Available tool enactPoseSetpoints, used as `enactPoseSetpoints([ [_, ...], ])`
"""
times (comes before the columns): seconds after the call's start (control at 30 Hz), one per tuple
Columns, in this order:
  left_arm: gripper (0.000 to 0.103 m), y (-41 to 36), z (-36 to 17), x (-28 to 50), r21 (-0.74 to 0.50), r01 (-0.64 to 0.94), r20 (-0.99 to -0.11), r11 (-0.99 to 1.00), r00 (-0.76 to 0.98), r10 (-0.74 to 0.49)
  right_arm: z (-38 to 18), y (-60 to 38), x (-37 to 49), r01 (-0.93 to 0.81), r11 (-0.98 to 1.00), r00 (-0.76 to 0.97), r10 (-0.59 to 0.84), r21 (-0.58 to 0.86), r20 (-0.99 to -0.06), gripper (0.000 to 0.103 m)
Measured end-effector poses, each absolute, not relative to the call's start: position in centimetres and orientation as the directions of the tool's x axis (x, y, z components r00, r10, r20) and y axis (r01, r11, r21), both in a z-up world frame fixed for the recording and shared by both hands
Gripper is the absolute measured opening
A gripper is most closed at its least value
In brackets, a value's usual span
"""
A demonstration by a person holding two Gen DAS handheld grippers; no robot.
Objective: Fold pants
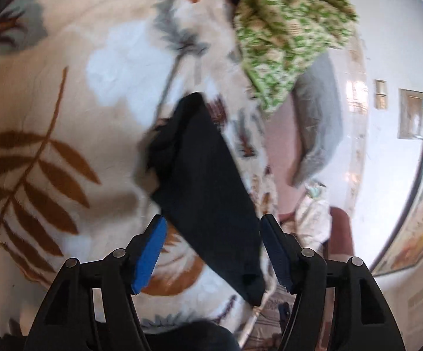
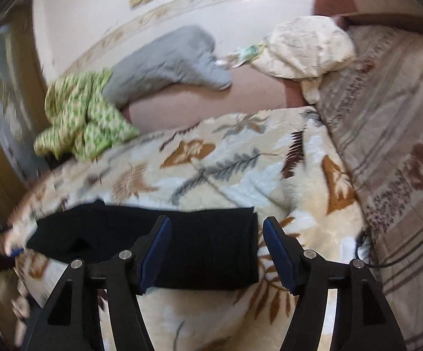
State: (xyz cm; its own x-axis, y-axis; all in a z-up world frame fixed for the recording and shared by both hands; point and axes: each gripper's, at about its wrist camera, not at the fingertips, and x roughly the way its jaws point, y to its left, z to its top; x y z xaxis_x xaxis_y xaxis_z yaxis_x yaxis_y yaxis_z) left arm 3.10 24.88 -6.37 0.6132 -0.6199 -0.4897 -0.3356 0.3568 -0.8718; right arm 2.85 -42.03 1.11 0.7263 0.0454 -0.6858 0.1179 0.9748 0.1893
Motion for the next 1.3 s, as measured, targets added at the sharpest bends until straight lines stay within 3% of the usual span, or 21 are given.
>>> enactPoseSetpoints([
  [0.1, 0.061, 25.4, -7.5, 3.2, -0.870, -0.373, -0.493, 0.324, 0.624, -0.606, 0.2, -40.5, 3.2, 0.072, 0.988, 0.696, 0.050, 0.139, -0.717, 0.067],
  [0.13, 0.055, 25.6, -7.6, 3.1, -0.874, -0.372, -0.484, 0.311, 0.630, -0.608, -0.1, -40.1, 3.2, 0.062, 0.990, 0.689, 0.052, 0.130, -0.723, 0.067],
  [0.2, 0.033, 25.3, -7.5, 3.1, -0.881, -0.352, -0.472, 0.315, 0.625, -0.622, -0.3, -39.8, 3.2, 0.050, 0.992, 0.682, 0.054, 0.120, -0.730, 0.067],
  [0.27, 0.028, 25.3, -7.4, 3.0, -0.883, -0.333, -0.469, 0.330, 0.625, -0.624, -0.5, -39.7, 3.2, 0.049, 0.992, 0.680, 0.051, 0.115, -0.732, 0.067],
  [0.37, 0.005, 25.0, -7.3, 3.3, -0.880, -0.321, -0.474, 0.350, 0.635, -0.610, -0.6, -39.9, 3.3, 0.057, 0.990, 0.682, 0.053, 0.125, -0.730, 0.067],
  [0.63, 0.003, 23.5, -4.8, 5.5, -0.839, -0.251, -0.511, 0.483, 0.667, -0.543, -0.5, -41.3, 3.5, 0.104, 0.976, 0.688, 0.070, 0.193, -0.722, 0.067],
  [0.73, 0.003, 22.8, -4.3, 6.1, -0.799, -0.226, -0.542, 0.557, 0.671, -0.506, -0.6, -44.5, 2.8, 0.194, 0.910, 0.717, 0.124, 0.367, -0.686, 0.067],
  [0.87, 0.004, 21.4, -4.4, 5.6, -0.760, -0.199, -0.574, 0.619, 0.652, -0.495, -2.6, -49.9, 0.8, 0.278, 0.658, 0.784, 0.266, 0.700, -0.561, 0.070],
  [0.97, 0.004, 21.2, -4.5, 5.2, -0.751, -0.194, -0.581, 0.631, 0.647, -0.493, -5.2, -51.9, 0.3, 0.270, 0.431, 0.796, 0.402, 0.861, -0.452, 0.070],
  [1.1, 0.004, 21.7, -5.2, 5.4, -0.766, -0.214, -0.579, 0.606, 0.639, -0.506, -7.7, -51.4, 1.4, 0.292, 0.293, 0.746, 0.526, 0.910, -0.409, 0.071],
  [1.2, 0.004, 21.4, -5.4, 5.8, -0.767, -0.222, -0.584, 0.603, 0.631, -0.510, -9.0, -50.0, 2.6, 0.371, 0.332, 0.663, 0.559, 0.867, -0.498, 0.071],
  [1.3, 0.007, 21.2, -5.4, 6.0, -0.769, -0.224, -0.583, 0.598, 0.630, -0.513, -9.4, -49.3, 3.2, 0.382, 0.343, 0.638, 0.574, 0.858, -0.513, 0.071],
])
